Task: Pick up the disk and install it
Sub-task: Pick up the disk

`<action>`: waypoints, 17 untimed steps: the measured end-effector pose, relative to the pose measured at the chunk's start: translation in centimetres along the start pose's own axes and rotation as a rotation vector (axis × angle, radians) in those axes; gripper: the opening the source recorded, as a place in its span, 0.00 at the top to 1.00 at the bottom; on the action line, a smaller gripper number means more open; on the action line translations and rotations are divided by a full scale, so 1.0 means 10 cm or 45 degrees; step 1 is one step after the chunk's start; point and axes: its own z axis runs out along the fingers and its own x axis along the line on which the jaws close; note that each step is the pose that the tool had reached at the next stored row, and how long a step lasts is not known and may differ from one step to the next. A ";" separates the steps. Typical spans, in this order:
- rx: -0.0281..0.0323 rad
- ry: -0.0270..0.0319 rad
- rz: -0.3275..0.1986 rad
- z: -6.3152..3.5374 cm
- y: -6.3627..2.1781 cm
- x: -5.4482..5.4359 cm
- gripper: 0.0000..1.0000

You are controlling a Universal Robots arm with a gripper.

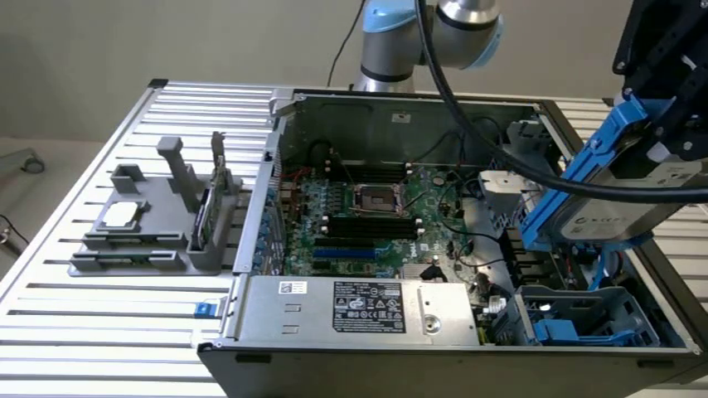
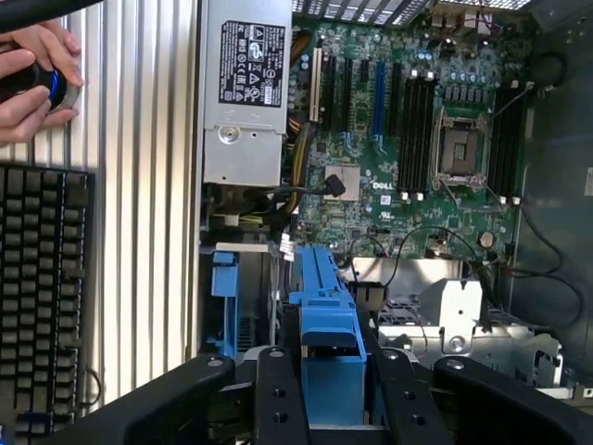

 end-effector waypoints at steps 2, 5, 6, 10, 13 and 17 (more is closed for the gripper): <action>0.0000 0.0004 0.000 -0.003 -0.035 0.04 0.67; 0.0009 0.0009 0.000 0.002 -0.058 0.11 0.67; 0.0019 0.0011 0.000 0.007 -0.060 0.12 0.67; 0.0105 0.0043 -0.001 0.038 -0.064 0.18 0.67; 0.0174 0.0141 -0.002 0.057 -0.066 0.20 0.67; 0.0236 0.0375 -0.002 0.080 -0.071 0.21 0.67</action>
